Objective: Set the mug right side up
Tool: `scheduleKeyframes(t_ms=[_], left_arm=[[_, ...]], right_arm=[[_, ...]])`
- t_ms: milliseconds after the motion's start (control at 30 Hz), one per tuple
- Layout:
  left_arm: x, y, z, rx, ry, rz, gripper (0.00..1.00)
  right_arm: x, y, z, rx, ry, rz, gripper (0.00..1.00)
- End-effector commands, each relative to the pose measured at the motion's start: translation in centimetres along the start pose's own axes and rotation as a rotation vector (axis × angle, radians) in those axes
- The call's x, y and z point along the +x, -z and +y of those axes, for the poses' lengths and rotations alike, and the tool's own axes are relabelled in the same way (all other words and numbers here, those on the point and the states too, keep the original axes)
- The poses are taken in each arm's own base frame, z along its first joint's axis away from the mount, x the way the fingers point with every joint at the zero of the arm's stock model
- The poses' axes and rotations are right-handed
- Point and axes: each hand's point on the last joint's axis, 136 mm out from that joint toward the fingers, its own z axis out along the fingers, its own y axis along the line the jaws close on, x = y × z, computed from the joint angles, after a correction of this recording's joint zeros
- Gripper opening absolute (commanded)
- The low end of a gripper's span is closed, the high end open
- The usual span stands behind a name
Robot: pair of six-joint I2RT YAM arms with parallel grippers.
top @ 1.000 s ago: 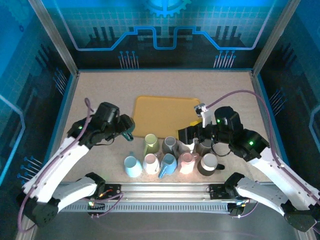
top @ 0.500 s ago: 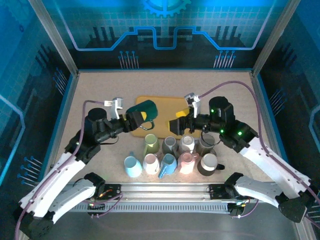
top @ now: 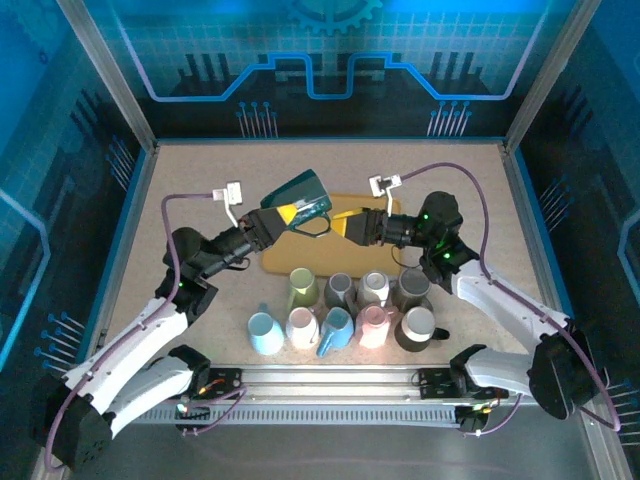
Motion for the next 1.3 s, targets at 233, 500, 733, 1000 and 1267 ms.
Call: scheduleKeyframes(t_ms=[233, 500, 733, 1000, 1267], left_arm=[[-1.6, -0.1, -4.3, 0.149, -0.058, -0.025, 0.33], [-0.6, -0.4, -3.4, 0.116, -0.052, 0.041, 0.33], [1.2, 0.4, -2.3, 0.076, -0.041, 0.101, 0.64], [1.8, 4.1, -0.2, -0.181, -0.144, 0.092, 0.98], [-0.7, 8.9, 3.0, -0.574, -0.262, 0.004, 0.99]], right_arm=[[-0.6, -1.6, 2.2, -0.144, 0.016, 0.033, 0.63], [-0.4, -2.1, 1.5, -0.105, -0.001, 0.033, 0.39], [-0.4, -2.3, 2.4, -0.111, 0.009, 0.044, 0.04], [0.1, -0.4, 1.6, 0.034, 0.055, 0.042, 0.00], [-0.1, 1.3, -0.3, 0.220, 0.120, 0.029, 0.00]])
